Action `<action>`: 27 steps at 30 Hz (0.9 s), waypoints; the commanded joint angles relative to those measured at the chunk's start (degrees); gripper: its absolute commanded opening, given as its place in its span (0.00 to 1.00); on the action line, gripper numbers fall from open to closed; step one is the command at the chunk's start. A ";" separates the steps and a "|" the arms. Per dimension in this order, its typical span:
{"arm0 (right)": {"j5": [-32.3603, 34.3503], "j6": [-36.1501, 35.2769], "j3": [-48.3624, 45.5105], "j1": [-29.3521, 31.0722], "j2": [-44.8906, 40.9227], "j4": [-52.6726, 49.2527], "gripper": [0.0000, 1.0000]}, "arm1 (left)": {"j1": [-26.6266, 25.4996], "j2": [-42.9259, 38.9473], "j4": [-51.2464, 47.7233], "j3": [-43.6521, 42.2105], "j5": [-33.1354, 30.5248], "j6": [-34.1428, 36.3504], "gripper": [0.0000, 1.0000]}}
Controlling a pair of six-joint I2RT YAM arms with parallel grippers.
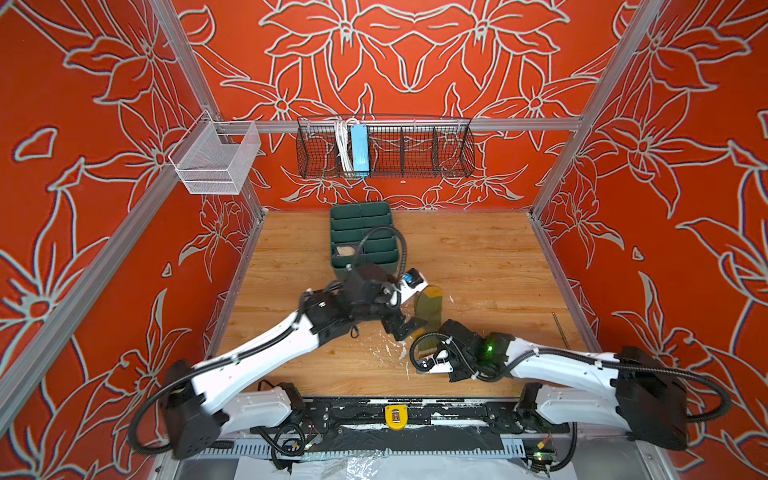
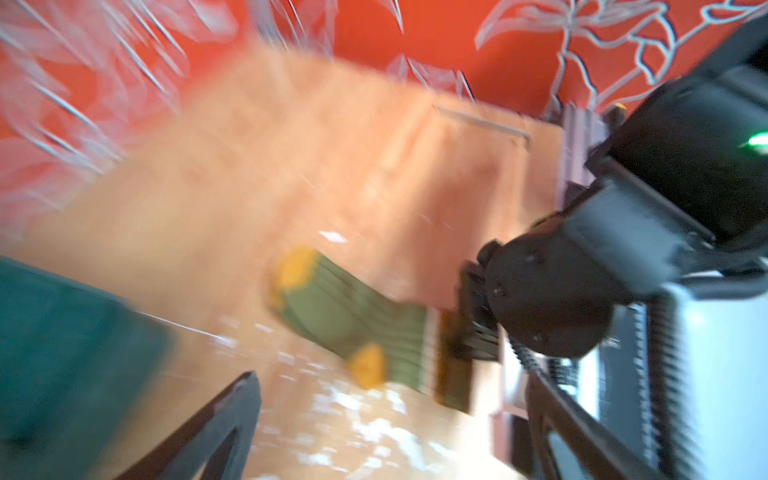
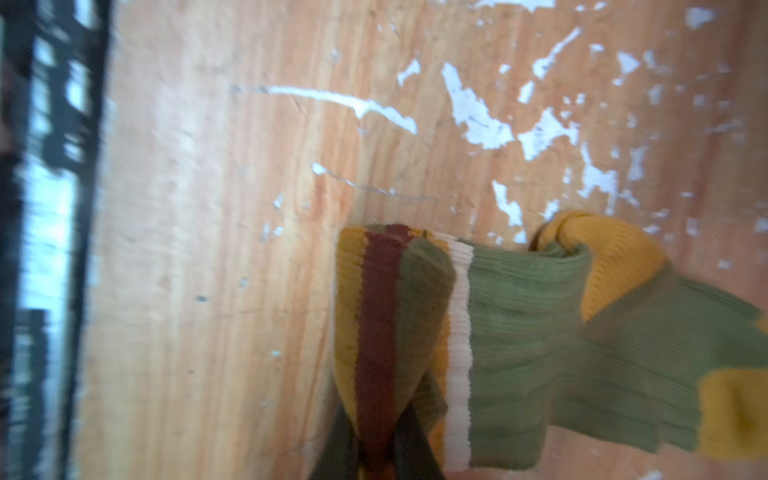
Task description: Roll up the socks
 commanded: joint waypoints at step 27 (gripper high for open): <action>-17.92 6.91 16.18 -15.49 15.94 -16.86 0.00 | -24.17 7.09 16.57 -23.72 -21.85 45.14 0.74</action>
